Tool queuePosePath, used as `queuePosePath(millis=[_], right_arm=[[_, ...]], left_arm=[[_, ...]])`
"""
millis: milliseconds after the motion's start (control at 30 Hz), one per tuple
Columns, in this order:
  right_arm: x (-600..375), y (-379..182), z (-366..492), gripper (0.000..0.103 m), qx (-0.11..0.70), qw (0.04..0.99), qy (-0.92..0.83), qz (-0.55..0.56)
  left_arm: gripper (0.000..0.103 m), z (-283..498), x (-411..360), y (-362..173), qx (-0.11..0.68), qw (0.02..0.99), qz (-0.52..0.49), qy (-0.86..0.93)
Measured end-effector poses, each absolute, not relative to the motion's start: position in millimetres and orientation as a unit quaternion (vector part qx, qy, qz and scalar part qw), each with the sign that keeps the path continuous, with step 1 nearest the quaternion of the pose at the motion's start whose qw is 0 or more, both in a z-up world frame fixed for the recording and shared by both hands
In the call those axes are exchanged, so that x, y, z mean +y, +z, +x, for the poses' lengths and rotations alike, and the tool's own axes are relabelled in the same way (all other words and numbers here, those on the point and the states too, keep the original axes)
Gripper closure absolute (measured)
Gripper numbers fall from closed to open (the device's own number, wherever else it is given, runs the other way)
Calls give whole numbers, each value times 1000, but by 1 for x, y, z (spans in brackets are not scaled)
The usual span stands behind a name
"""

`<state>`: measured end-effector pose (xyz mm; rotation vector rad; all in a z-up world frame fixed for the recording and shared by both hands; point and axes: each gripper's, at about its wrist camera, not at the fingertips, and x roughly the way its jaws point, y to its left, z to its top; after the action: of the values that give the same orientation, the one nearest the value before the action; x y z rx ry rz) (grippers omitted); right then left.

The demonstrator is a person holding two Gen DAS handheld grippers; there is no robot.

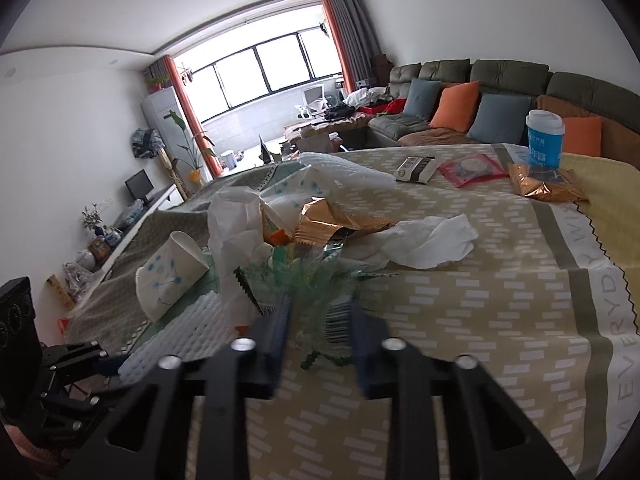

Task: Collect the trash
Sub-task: 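Grasp the white foam fruit net with the left gripper, then carry the foam net to the teal bin and release it with the left gripper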

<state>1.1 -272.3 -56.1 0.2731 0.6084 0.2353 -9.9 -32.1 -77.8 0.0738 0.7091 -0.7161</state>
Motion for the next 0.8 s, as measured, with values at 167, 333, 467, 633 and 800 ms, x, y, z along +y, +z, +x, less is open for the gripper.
queuePosePath(millis=[167,333,467,633,800], right_arm=[[-280,-42,-9,99,276,943,123,138],[-274,-24,-15,100,257,950,131,121],[-278,-30,-4,48,271,949,108,124],[-282,-57,15,61,312,935,105,134],[-282,-61,16,92,322,930,114,138]], left_arm=[[89,-13,-35,-68,324,881,31,-344],[89,-19,-21,-48,295,892,20,-343],[89,-22,-11,-34,273,901,12,-338],[89,-25,3,-22,254,912,8,-323],[89,-25,23,-14,245,923,-1,-296]])
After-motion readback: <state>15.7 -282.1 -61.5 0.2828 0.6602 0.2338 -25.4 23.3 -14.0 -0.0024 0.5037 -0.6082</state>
